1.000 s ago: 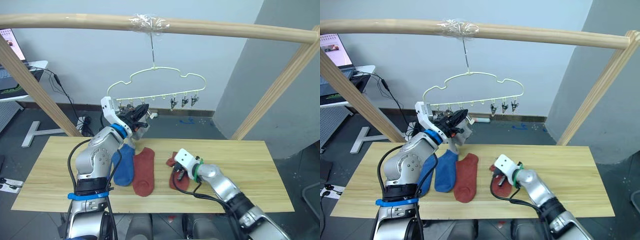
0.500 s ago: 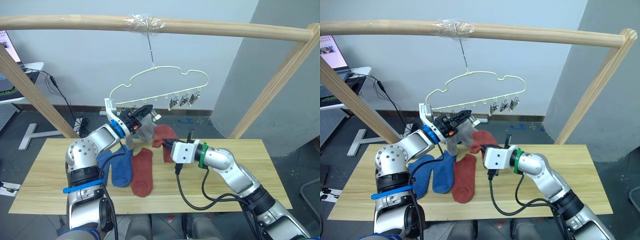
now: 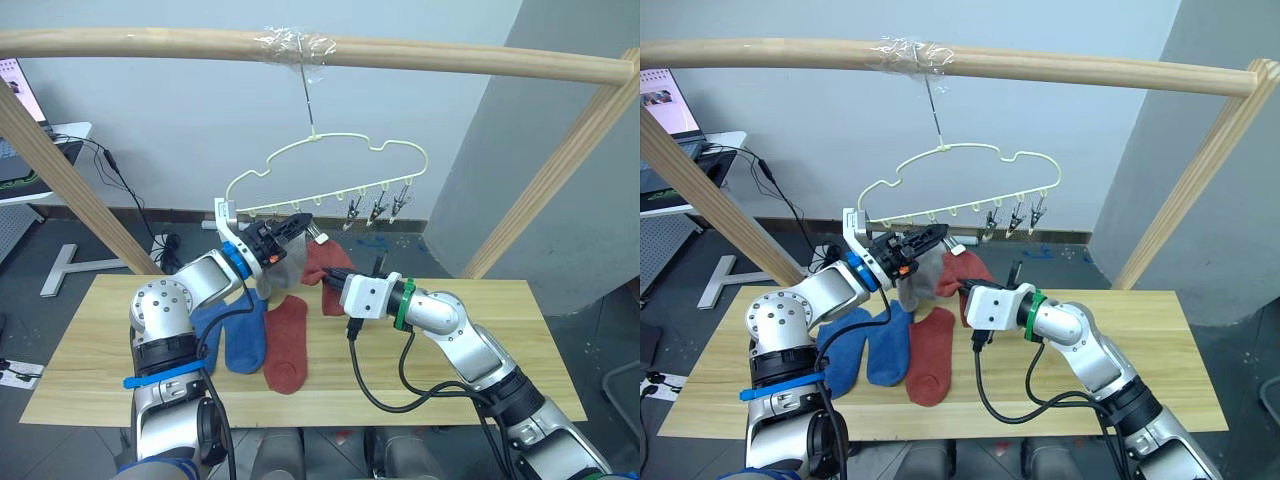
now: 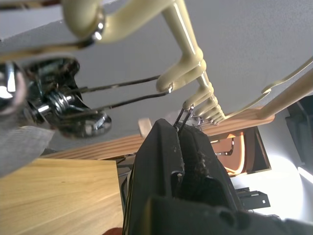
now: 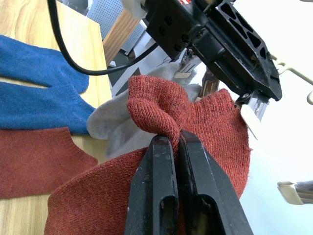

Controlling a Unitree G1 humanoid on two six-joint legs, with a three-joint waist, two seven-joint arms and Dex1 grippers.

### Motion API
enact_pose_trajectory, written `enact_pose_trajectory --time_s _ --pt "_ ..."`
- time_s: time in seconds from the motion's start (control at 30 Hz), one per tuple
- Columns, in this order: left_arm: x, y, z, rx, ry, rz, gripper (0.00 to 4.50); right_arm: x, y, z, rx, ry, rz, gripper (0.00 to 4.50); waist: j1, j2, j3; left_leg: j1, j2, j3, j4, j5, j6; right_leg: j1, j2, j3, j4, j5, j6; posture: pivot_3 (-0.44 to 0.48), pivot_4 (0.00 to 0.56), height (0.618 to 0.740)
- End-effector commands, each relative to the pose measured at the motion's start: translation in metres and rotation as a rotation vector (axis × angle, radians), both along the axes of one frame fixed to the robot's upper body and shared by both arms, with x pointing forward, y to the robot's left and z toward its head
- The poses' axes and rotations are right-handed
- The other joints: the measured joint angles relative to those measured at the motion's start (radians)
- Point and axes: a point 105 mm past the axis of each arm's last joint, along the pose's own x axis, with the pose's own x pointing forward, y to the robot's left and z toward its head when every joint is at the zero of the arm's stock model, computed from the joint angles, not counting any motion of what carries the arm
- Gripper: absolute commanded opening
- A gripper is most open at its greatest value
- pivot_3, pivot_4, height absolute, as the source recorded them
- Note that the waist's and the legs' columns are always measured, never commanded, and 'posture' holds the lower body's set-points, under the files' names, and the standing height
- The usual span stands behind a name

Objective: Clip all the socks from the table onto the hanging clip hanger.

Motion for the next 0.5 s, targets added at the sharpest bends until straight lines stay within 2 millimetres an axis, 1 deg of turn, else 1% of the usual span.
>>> enact_pose_trajectory --time_s 0.03,0.13,0.23,0.37,0.47,0.5 --pt "-0.0053 -0.0056 0.0019 0.016 -0.016 -0.031 0.0 0.0001 0.0017 0.0198 0.049 -0.059 0.02 0.01 0.0 0.0 0.0 0.0 0.0 0.0 0.0 0.0 0.0 0.0 0.0 0.0 0.0 0.0 0.0 0.215 0.135 0.74" --pt "-0.0061 -0.0067 0.0014 0.025 -0.023 -0.031 0.0 0.0016 0.0014 0.0216 0.055 -0.06 0.017 0.01 0.0 0.0 0.0 0.0 0.0 0.0 0.0 0.0 0.0 0.0 0.0 0.0 0.0 0.0 0.0 0.215 0.131 0.74" --pt "-0.0065 -0.0061 0.0032 0.072 -0.084 -0.014 0.0 0.0014 0.0011 0.0211 0.053 -0.057 0.019 0.01 0.001 0.0 0.0 0.0 0.0 0.0 0.0 0.0 0.0 0.0 0.0 0.0 0.0 0.001 -0.001 0.216 0.13 0.74" --pt "-0.0085 -0.0052 0.0068 0.029 -0.098 -0.025 1.25 0.0007 0.0008 0.0202 0.059 -0.043 0.018 0.0 0.001 0.0 0.0 0.0 0.0 0.0 0.0 0.0 0.0 0.0 0.0 0.0 0.0 0.003 -0.005 0.216 0.123 0.74" --pt "-0.0083 -0.0044 0.0062 0.055 -0.109 -0.021 2.29 0.0006 0.0011 0.0201 0.062 -0.037 0.017 0.0 0.001 0.0 0.0 0.0 0.0 0.0 0.0 0.0 0.0 0.0 0.0 0.0 0.0 0.003 -0.004 0.216 0.123 0.74" --pt "-0.0083 -0.0039 0.0057 0.061 -0.11 -0.018 2.55 0.0002 0.0012 0.0198 0.061 -0.036 0.017 0.0 0.001 0.0 0.0 0.0 0.0 0.0 0.0 0.0 0.0 0.0 0.0 0.0 0.0 0.003 -0.005 0.222 0.116 0.74"
